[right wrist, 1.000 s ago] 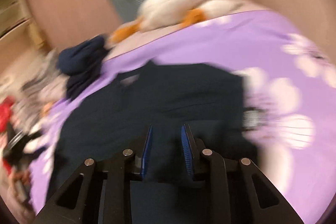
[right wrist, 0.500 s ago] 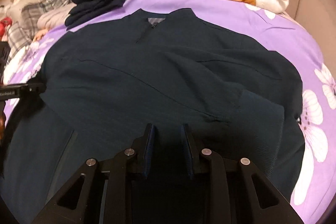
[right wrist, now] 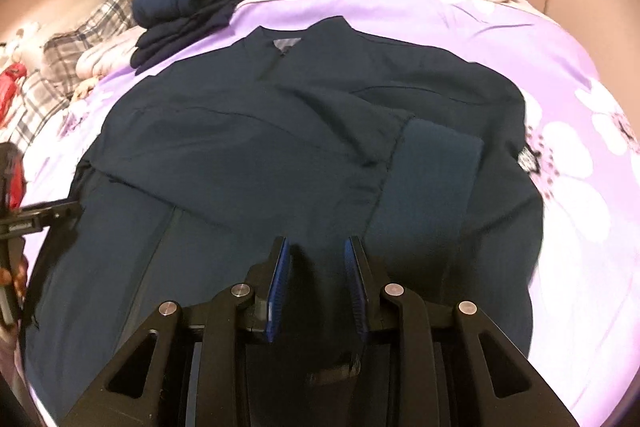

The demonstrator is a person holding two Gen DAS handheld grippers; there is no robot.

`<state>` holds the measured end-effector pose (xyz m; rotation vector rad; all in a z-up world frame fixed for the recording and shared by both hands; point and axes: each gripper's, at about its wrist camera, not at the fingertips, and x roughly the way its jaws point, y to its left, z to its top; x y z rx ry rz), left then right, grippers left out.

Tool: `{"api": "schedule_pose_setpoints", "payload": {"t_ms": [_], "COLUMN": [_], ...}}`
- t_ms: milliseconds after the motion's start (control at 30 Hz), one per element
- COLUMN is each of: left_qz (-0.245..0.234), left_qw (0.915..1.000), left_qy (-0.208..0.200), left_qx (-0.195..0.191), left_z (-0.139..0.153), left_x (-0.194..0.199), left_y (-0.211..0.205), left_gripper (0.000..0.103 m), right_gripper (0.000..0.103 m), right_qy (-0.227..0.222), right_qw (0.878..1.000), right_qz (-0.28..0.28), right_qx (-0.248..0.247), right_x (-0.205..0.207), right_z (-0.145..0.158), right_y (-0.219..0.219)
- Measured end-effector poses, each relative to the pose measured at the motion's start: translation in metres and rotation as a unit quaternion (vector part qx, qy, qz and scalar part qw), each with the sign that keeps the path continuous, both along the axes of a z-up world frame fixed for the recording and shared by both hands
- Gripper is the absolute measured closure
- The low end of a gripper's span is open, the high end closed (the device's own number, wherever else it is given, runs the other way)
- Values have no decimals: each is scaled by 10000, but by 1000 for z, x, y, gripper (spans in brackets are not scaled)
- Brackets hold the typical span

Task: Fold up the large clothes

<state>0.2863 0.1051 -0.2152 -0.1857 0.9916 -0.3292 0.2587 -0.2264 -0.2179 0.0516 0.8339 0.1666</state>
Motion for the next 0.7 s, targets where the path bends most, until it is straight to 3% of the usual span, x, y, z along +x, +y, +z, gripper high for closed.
{"api": "schedule_pose_setpoints", "payload": {"t_ms": [133,200,300,400,700], "left_qz": [-143,-293,-411,-442,-279], "left_qw": [9997,9993,9991,9985,9996], "left_qy": [-117,-95,33,-138,-61], "left_qx": [-163,-229,48,300,-46], "left_z": [9,5,-13,-13,-13], "left_x": [-44,-67,-93,-120,-189], "left_y": [1,-4,-13,-21,0], "left_gripper": [31,31,31,31,31], "right_gripper": [75,75,75,75,73], "right_qy": [-83,94,294,197,385], "right_qw": [9999,9999,9993,9997,9991], "right_qz": [80,142,165,67,-170], "right_qx": [-68,17,-184,-119,87], "right_x": [-34,-50,-64,-81,-144], "right_z": [5,-5,-28,-27,-35], "right_y": [0,0,3,4,-10]}}
